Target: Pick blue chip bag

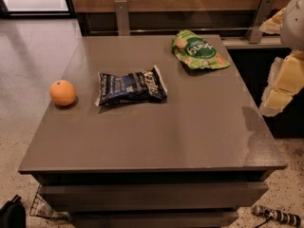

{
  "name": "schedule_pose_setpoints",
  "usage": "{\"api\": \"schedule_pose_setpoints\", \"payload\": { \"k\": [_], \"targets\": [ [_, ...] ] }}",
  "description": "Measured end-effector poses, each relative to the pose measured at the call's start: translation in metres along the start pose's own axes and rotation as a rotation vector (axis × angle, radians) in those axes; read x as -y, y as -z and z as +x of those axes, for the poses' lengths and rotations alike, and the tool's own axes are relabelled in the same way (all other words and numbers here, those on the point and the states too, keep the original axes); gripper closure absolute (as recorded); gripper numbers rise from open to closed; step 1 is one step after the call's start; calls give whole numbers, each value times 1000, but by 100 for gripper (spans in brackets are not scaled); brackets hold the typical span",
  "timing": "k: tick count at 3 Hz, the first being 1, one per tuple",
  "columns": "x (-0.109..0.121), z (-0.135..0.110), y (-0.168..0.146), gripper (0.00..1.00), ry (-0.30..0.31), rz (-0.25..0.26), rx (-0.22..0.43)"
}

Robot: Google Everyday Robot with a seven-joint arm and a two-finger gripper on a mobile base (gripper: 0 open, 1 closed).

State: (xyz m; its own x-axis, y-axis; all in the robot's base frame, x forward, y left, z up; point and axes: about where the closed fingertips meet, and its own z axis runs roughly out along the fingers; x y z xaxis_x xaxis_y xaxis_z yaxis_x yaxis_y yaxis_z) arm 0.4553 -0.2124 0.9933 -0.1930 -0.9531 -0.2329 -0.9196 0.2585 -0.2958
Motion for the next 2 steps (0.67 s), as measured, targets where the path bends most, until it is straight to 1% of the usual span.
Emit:
{"api": "schedule_pose_setpoints", "payload": {
  "k": [1,2],
  "targets": [
    [61,-39,-10,0,37,6,90],
    [105,-87,-20,0,76,8,204]
  ]
}}
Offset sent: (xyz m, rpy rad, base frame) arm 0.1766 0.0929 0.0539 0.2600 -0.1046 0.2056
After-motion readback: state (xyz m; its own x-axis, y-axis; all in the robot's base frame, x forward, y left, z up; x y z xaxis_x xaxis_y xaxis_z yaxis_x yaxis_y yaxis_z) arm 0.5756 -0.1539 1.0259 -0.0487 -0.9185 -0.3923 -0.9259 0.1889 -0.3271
